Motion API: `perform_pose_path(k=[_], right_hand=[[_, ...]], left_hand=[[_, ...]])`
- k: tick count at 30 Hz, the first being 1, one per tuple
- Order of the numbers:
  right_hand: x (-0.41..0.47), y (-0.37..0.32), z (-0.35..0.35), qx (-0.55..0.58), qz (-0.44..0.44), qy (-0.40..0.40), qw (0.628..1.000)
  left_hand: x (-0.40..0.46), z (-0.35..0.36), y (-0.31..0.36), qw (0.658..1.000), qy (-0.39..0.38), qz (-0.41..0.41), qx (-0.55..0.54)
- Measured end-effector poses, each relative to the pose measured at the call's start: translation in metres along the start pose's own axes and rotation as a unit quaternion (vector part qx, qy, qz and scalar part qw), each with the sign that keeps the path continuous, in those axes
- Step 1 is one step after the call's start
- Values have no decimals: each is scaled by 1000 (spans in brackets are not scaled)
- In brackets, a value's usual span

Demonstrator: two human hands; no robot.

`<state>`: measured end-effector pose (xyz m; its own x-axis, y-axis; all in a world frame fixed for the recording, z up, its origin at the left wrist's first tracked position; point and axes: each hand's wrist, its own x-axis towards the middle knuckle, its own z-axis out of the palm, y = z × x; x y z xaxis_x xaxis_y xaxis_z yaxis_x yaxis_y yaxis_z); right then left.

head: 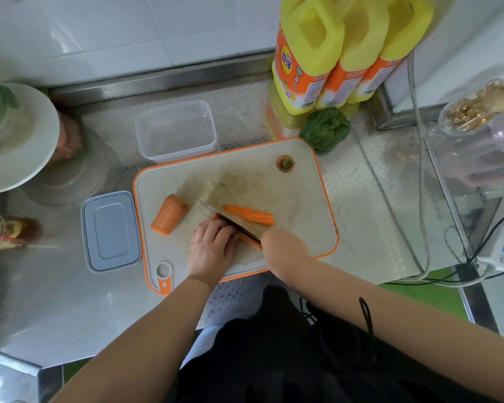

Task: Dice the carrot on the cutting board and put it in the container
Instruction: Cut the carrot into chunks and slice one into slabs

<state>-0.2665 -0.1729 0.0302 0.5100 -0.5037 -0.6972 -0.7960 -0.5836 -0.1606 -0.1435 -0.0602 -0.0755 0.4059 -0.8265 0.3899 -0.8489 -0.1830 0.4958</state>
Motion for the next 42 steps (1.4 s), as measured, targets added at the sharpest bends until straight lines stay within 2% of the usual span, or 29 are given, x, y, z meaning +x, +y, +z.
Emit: perform_pose_path(k=[8,15,17,22,23,24,25,27,29,31,37,42], right_hand=[[-12,28,19,-8,-13,21,1000],[-11,18,17,0,-3,45,999],[-13,17,17,-26,-21,100,994],[-6,23,16,-69,-19,161,984],[-8,23,15,-73,-18,150,986],[-11,23,13,-79,-24,125,989],[-10,25,16,-83,-32,119,989],[-11,27,20,-82,-32,142,986],[-13,26,22,-82,-17,151,985],[-11,26,24,-76,-13,165,983],[-13,25,25,-84,-9,142,986],[-13,28,23,-101,-30,163,981]], left_hand=[[-2,-2,0,1000,-22,-10,-3],[0,-11,2,998,-50,-16,-20],[5,-25,8,996,-64,-24,-53],[58,-63,34,994,-67,0,-86],[77,-65,38,991,-110,0,-81],[95,-64,39,979,-191,-3,-65],[113,-60,40,954,-299,-4,-32],[137,-47,40,872,-484,14,63],[149,-34,41,813,-562,50,142],[154,-25,41,798,-569,87,178],[146,-12,33,810,-524,169,204],[142,-12,29,834,-505,143,170]])
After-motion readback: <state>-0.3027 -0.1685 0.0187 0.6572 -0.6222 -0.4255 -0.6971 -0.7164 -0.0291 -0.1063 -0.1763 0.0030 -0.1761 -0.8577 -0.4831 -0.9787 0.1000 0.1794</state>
